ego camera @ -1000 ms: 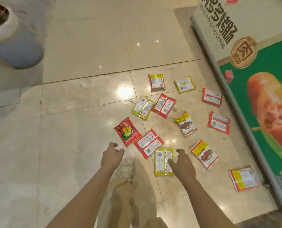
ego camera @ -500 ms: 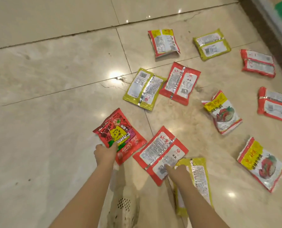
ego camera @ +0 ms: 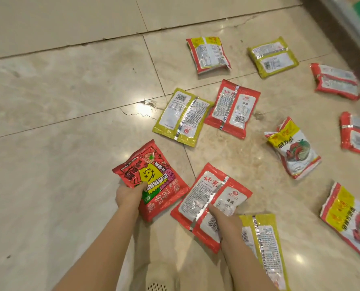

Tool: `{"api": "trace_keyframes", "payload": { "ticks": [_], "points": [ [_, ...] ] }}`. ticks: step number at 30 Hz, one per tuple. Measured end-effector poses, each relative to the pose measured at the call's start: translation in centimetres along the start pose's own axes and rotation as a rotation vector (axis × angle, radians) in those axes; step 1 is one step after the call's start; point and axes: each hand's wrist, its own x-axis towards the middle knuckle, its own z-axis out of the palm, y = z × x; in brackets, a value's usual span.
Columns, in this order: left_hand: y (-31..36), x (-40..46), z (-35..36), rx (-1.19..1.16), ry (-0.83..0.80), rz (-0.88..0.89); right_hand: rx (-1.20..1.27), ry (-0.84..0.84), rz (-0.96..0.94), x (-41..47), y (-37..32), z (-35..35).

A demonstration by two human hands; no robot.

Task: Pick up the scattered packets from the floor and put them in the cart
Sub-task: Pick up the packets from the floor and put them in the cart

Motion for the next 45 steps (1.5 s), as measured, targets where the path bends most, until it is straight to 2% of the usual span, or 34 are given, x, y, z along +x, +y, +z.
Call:
{"api": "trace_keyframes", "payload": {
  "ticks": [5,7,10,14,18,21,25,28,33,39,45],
  "points": [
    [0.8,-1.0,1.0,-0.215,-0.131,-0.062,-0.121,0.014,-0.217,-0.7,-2.2,-1.3],
    [1.2,-1.2,2.3,-0.197,-0.074,-0.082,-0.218,0.045,-0.254,-0.9,-2.4,-1.6],
    [2.2,-2.2,3.9,-0.036,0.021,-0.091,-0.319,0.065,-0.280,-1.2,-2.7,-1.7],
    [2.3,-2.3,4.7,-0.031,0.078,-0.053,-0.397,0.051,-0.305,-1.3,-3.3,-1.9],
    [1.4,-1.4,4.3,-0.154,-0.039,0.025,-0.418,0.056,-0.332,-1.2,-3.7,-2.4],
    [1.4,-2.0,4.1,-0.307,-0.177,-0.014,-0.425,0.068,-0.355,-1.3,-4.2,-2.8],
    [1.4,-2.9,3.5,-0.364,-0.325,-0.023,-0.512,0.076,-0.431,-1.5,-5.0,-2.9],
    [1.8,-3.1,2.9,-0.432,-0.349,0.000,-0.551,0.085,-0.476,-1.6,-5.6,-2.6],
    [3.7,-5.2,1.7,-0.447,-0.334,0.145,-0.520,0.108,-0.539,-3.1,-7.5,-2.6],
    [9.2,-12.5,-3.4,-0.480,-0.335,0.209,-0.454,0.117,-0.607,-10.5,-13.2,-4.7],
    [17.9,-26.2,-14.2,-0.485,-0.309,0.208,-0.446,0.070,-0.688,-26.9,-21.7,-9.2]
  ]
}}
